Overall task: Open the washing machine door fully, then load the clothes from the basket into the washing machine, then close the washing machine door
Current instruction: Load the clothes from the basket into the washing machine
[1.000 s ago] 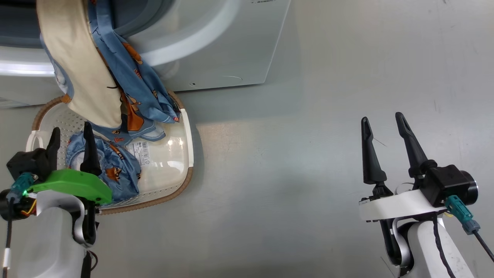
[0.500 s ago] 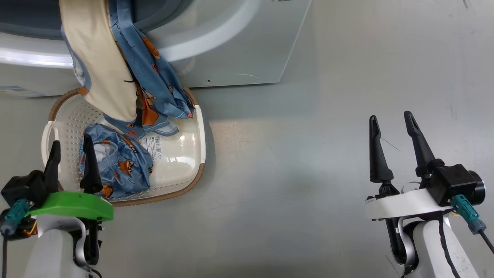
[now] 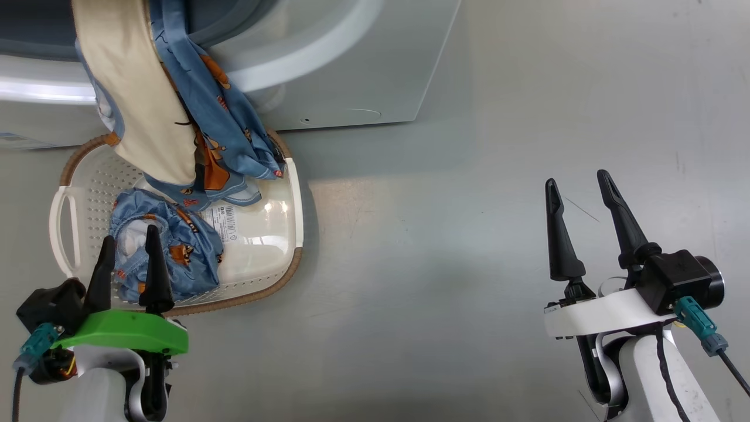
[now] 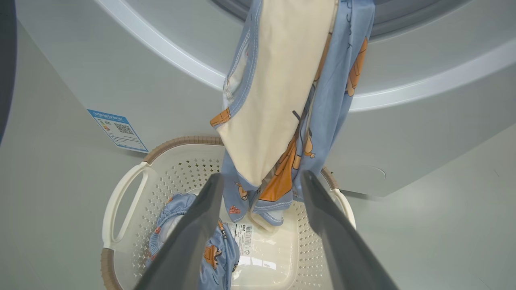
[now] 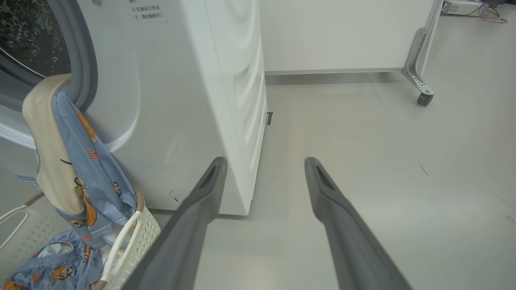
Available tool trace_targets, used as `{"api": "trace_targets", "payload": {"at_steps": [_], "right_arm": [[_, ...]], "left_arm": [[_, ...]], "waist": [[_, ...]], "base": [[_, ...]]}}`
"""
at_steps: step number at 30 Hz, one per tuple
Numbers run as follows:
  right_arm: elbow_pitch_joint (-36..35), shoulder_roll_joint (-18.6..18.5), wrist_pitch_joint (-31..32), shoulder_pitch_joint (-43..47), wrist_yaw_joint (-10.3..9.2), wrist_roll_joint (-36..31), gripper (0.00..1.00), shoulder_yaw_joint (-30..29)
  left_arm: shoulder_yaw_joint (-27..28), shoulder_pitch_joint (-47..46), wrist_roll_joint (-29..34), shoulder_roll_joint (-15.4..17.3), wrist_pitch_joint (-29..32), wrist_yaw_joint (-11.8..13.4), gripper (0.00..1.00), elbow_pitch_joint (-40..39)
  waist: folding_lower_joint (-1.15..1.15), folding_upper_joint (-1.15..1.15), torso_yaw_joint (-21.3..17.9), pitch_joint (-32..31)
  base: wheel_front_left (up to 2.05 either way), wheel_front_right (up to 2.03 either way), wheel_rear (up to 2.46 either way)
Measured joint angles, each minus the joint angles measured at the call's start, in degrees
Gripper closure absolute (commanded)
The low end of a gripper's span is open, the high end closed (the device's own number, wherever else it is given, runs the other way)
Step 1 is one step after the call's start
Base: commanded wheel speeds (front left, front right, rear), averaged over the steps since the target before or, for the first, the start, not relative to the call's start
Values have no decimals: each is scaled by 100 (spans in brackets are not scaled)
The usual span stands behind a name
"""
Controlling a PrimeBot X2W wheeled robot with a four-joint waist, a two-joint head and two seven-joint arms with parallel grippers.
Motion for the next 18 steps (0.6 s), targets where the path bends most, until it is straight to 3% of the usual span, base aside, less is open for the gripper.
{"api": "trace_targets", "payload": {"at_steps": [18], "right_arm": [[-121, 2, 0, -1, -14, -34, 0, 78]], "left_arm": [[-115, -631, -214, 288, 393, -38, 0, 527]], "waist": [[0, 0, -404, 352]], "base": [[0, 0, 0]]}}
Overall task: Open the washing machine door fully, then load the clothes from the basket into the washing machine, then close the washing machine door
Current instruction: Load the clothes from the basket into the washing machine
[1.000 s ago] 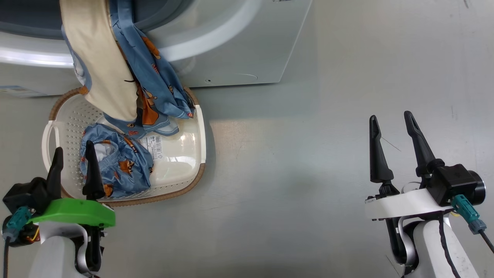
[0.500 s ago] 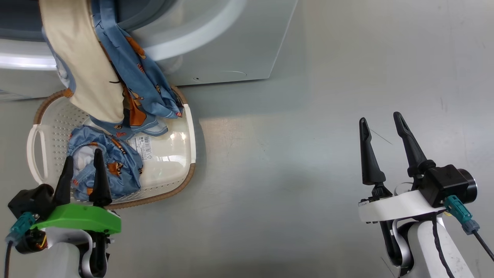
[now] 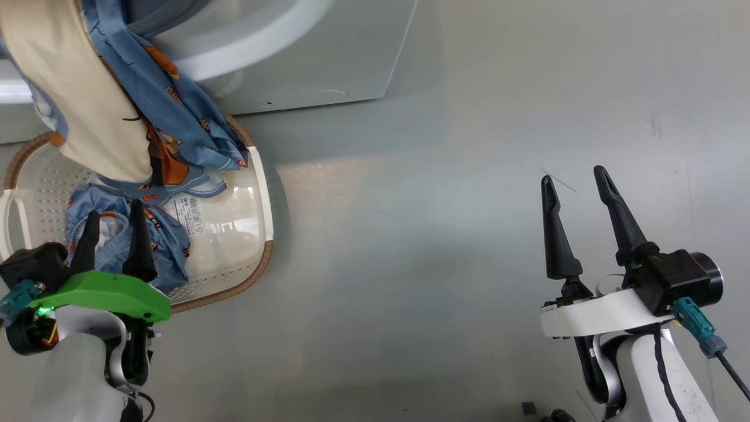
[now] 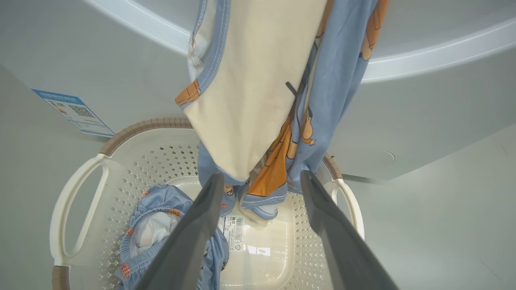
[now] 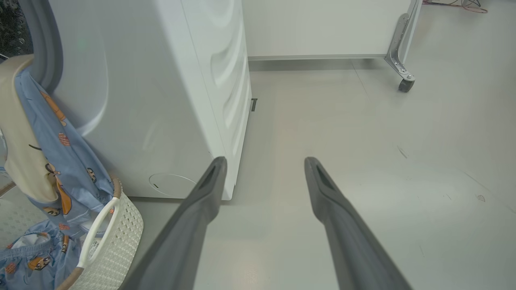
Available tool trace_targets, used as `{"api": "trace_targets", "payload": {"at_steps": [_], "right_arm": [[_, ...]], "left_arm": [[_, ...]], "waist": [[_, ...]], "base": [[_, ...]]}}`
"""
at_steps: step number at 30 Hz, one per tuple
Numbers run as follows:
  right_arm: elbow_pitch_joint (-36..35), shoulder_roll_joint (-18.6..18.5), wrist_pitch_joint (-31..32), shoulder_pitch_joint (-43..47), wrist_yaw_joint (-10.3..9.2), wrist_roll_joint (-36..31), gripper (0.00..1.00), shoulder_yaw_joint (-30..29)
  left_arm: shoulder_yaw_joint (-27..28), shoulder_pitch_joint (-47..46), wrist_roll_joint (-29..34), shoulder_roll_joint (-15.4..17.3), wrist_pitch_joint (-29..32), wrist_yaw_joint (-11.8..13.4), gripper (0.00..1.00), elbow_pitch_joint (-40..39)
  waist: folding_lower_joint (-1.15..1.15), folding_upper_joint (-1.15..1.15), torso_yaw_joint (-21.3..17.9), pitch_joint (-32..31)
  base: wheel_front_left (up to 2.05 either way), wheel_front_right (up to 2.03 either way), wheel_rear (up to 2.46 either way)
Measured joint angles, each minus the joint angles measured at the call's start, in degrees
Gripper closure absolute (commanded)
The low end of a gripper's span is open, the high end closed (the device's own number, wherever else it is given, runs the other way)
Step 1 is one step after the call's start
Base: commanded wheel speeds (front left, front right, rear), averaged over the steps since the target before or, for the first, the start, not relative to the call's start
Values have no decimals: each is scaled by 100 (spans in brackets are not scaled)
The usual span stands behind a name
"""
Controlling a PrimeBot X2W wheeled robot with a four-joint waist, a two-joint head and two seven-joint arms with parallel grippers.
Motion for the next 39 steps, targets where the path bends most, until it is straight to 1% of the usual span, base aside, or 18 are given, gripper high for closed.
{"api": "trace_targets", "payload": {"at_steps": [2, 4, 10, 13, 18, 22, 24, 28, 32, 39], "right_arm": [[-15, -1, 0, -1, -1, -27, 0, -3], [-41, 1, -1, -1, -42, -62, 0, -13], [-110, 0, 0, -21, -46, -103, 0, -26], [-142, 0, 0, -104, -93, -110, 0, -37], [-211, 1, -1, -120, -100, -126, 0, -60], [-247, 1, -1, -157, -102, -163, 0, -54], [-258, 1, 0, -195, -152, -172, 0, -56], [-276, 0, 0, -208, -152, -203, 0, -56], [-279, 0, 0, -210, -194, -205, 0, -56], [-288, 0, 0, -210, -194, -221, 0, -55]], "left_arm": [[14, -129, -64, 27, 5, -12, 0, 114], [35, -254, -130, 52, 10, -12, 0, 182], [4, -641, -172, 194, 49, -13, 0, 441], [-46, -787, -191, 210, 49, -18, 0, 517], [-219, -1098, -220, 233, 49, -20, 0, 636], [-364, -1352, -298, 360, 47, -20, 0, 678], [-422, -1454, -336, 369, 46, -20, 0, 698], [-525, -1662, -477, 408, 19, -20, 0, 786], [-619, -1731, -547, 494, -53, -20, 0, 883], [-832, -1837, -666, 534, -108, -20, 0, 1025]], "waist": [[0, 0, -32, 80], [0, 0, -63, 164], [0, 0, -140, 429], [0, 0, -172, 547], [0, 0, -198, 719], [0, 0, -207, 875], [0, 0, -208, 933], [0, 0, -203, 1036], [0, 0, -191, 1105], [0, 0, -181, 1168]], "base": [[0, 0, 0], [0, 0, 0], [0, 0, 0], [0, 0, 0], [0, 0, 0], [0, 0, 0], [0, 0, 0], [0, 0, 0], [0, 0, 0], [0, 0, 0]]}}
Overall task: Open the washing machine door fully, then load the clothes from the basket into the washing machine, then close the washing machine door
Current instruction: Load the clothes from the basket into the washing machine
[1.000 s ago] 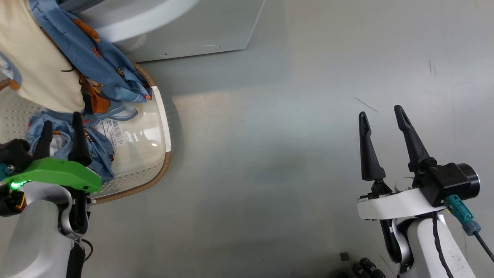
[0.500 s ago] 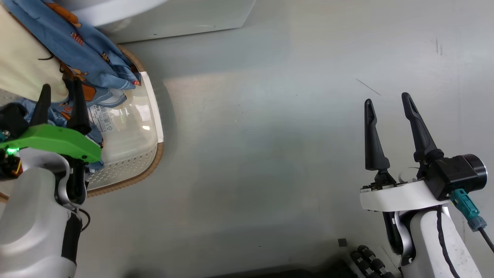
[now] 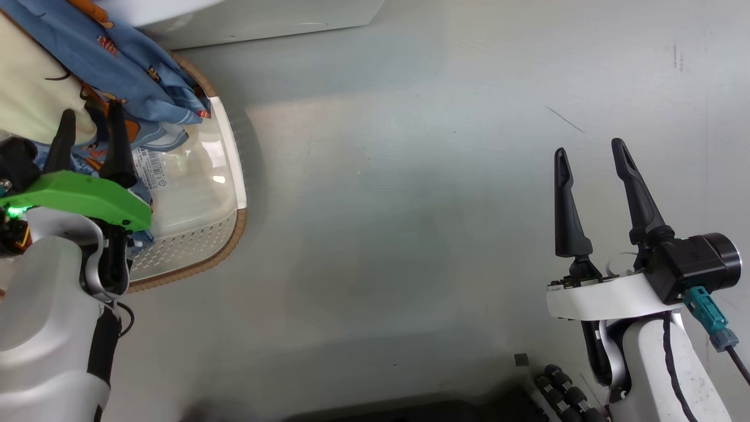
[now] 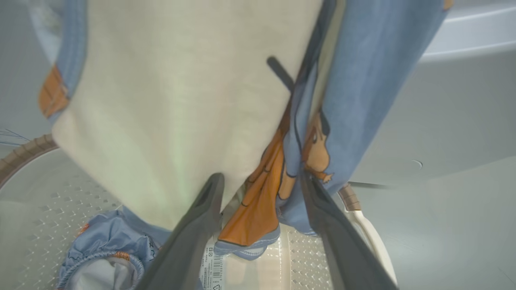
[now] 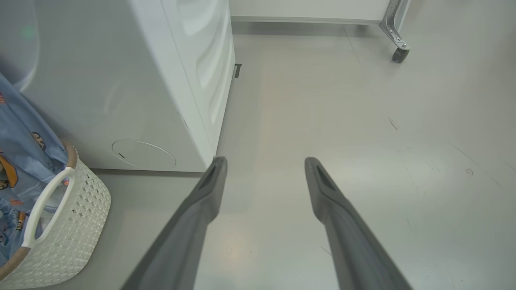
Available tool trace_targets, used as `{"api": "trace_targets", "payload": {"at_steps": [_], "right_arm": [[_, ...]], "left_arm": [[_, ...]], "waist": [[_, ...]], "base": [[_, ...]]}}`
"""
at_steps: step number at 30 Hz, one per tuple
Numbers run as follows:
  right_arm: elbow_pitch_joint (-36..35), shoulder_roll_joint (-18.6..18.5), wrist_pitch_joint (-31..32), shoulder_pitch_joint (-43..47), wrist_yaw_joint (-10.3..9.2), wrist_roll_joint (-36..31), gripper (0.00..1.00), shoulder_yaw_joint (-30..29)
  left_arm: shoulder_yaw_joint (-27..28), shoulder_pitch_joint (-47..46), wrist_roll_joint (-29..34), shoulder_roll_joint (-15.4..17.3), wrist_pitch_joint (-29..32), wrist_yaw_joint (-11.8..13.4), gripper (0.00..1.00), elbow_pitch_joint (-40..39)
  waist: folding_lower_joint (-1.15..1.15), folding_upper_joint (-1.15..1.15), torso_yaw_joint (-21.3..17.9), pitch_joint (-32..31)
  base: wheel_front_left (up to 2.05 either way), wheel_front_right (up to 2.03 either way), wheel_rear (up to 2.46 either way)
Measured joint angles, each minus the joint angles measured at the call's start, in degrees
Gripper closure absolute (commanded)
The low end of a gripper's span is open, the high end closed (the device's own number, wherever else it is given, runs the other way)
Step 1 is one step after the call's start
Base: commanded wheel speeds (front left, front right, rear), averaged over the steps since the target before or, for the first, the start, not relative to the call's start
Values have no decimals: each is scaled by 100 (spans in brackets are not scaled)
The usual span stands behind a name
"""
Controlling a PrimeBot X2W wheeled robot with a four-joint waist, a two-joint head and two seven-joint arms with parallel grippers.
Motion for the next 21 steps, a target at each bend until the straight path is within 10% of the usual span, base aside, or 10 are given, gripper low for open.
{"api": "trace_targets", "payload": {"at_steps": [21], "right_arm": [[-20, 1, 0, -34, -7, -47, 0, 118]], "left_arm": [[-349, -573, -283, 314, -175, -1, 0, 347]], "waist": [[0, 0, -167, 123]], "base": [[0, 0, 0]]}}
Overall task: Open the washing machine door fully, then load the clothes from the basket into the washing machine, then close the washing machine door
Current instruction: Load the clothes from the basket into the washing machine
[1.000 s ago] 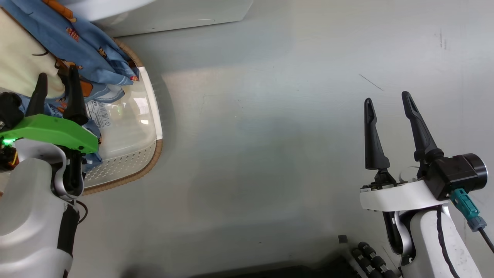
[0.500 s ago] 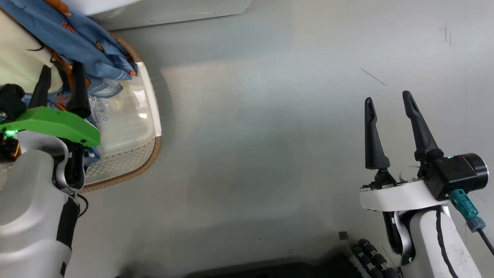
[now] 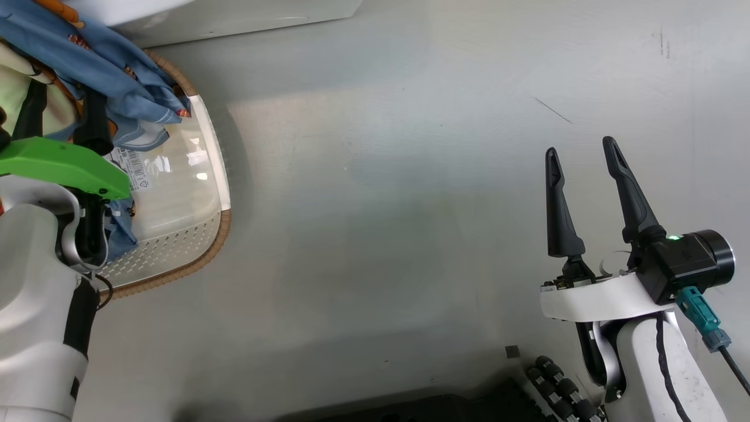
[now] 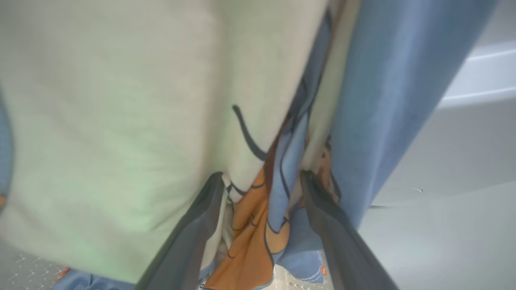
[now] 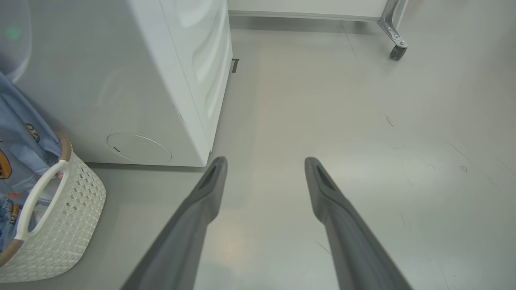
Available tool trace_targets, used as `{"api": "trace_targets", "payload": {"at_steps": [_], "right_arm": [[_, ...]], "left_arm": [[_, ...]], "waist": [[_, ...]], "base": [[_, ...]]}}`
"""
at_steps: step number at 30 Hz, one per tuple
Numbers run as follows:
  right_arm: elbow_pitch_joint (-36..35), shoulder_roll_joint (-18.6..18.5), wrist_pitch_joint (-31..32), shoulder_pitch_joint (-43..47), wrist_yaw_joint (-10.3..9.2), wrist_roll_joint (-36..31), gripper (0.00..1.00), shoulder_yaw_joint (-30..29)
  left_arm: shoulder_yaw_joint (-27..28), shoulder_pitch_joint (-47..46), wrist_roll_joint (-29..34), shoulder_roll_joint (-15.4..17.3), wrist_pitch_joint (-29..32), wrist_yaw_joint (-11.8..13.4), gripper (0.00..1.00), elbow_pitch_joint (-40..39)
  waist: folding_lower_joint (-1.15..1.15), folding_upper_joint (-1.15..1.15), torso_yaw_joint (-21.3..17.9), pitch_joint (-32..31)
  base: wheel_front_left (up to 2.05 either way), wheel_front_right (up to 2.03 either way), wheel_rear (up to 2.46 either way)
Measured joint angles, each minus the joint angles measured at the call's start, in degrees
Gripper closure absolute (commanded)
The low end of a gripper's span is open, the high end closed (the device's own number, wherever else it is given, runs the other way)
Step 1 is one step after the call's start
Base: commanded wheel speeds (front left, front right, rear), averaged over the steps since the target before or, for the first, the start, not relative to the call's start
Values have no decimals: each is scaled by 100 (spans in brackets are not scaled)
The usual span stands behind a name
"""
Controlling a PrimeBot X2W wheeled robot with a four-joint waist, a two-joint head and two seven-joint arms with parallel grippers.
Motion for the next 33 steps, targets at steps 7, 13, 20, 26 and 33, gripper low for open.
{"api": "trace_targets", "payload": {"at_steps": [7, 13, 20, 26, 33], "right_arm": [[-1, 1, 0, 14, -41, -10, 0, -15], [-37, 1, -1, 16, -42, -68, 0, -14], [-88, 3, 0, 36, -43, -159, 0, -98], [-119, -1, 0, 38, -43, -196, 0, -131], [-135, -2, 0, 38, -44, -198, 0, -216]], "left_arm": [[-190, -202, -57, -46, -31, 0, 0, 38], [-198, -333, -82, 16, -79, 0, 0, 202], [-136, -474, -96, 37, -80, 0, 0, 416], [-64, -561, -96, 32, -80, -33, 100, 595], [131, -589, -104, -141, -80, -33, 100, 595]], "waist": [[0, 0, -54, -3], [0, 0, -86, 17], [0, 0, -77, 52], [0, 0, -44, 54], [0, 0, 83, 36]], "base": [[0, 0, 0], [0, 0, 0], [0, 0, 0], [0, 0, 0], [0, 0, 0]]}}
